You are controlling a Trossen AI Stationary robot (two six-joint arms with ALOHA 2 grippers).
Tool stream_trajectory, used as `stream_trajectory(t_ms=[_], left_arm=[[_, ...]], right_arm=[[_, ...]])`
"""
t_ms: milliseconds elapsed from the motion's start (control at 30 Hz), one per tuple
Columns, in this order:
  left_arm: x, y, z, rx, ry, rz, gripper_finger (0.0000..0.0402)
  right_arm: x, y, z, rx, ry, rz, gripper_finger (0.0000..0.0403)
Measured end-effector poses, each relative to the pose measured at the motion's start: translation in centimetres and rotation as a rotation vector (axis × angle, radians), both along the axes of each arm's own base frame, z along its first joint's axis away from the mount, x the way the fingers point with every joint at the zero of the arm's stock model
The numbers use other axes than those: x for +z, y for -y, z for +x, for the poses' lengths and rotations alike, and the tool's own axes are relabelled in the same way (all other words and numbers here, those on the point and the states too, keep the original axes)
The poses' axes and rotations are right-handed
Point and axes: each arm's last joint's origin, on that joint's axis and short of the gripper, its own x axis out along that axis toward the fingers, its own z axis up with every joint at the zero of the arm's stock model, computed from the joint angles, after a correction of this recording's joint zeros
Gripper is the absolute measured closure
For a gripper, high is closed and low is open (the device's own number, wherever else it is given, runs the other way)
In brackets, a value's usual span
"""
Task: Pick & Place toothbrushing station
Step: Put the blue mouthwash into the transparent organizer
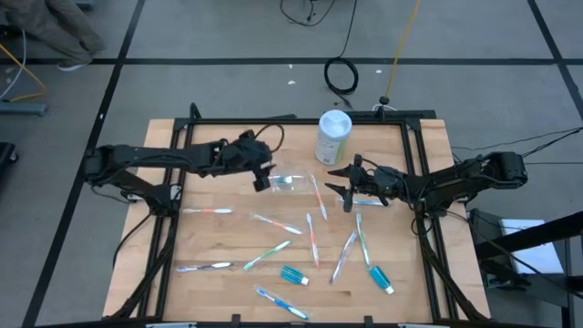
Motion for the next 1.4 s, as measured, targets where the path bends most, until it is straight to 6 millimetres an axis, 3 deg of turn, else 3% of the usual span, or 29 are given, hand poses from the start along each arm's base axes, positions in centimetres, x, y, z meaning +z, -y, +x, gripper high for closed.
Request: stream_trajectory(t_ms=[267,433,633,1400], left_arm=[[-3.4,1.1,2.1,0.022,-0.059,-0.147,0.0188],[-6.2,1.3,4.1,0.018,-0.084,-0.164,0.0188],[-8.1,1.0,5.7,0.048,-0.049,-0.152,0.0188],[-8.1,-0.1,5.3,0.200,-0.061,-0.044,0.0188]], right_arm=[[0.1,0.0,0.0,0.000,0.006,0.000,0.0222],[0.1,0.0,0.0,0.000,0.006,0.000,0.0222],[0.0,0.0,0.0,0.000,0.005,0.000,0.0222],[0.0,0.0,0.0,0.000,-0.001,0.000,0.0222]])
